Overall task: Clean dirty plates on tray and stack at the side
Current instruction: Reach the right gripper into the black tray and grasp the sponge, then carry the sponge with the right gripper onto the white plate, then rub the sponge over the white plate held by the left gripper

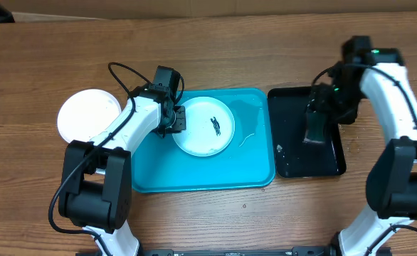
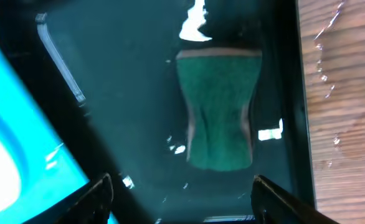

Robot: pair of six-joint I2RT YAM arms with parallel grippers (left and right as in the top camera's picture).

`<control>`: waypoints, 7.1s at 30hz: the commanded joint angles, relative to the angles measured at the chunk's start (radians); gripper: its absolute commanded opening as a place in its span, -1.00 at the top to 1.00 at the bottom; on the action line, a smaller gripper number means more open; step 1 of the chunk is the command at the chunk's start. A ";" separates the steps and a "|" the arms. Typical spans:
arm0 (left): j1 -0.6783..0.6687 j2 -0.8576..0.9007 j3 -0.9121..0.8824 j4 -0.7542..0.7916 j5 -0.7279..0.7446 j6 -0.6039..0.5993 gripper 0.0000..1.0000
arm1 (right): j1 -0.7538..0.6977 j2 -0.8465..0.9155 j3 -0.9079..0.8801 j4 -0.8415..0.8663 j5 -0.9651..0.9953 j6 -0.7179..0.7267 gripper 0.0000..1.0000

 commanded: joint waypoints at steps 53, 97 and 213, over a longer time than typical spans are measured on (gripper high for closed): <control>0.006 0.010 -0.012 0.008 -0.012 -0.010 0.42 | 0.117 -0.016 -0.279 0.323 0.239 0.177 -0.57; 0.005 0.010 -0.012 0.007 -0.013 -0.010 0.43 | 0.125 -0.016 -0.182 0.233 0.262 0.165 0.93; 0.001 0.025 0.022 -0.045 0.025 -0.010 0.92 | 0.706 0.033 -0.119 0.493 0.201 0.300 0.93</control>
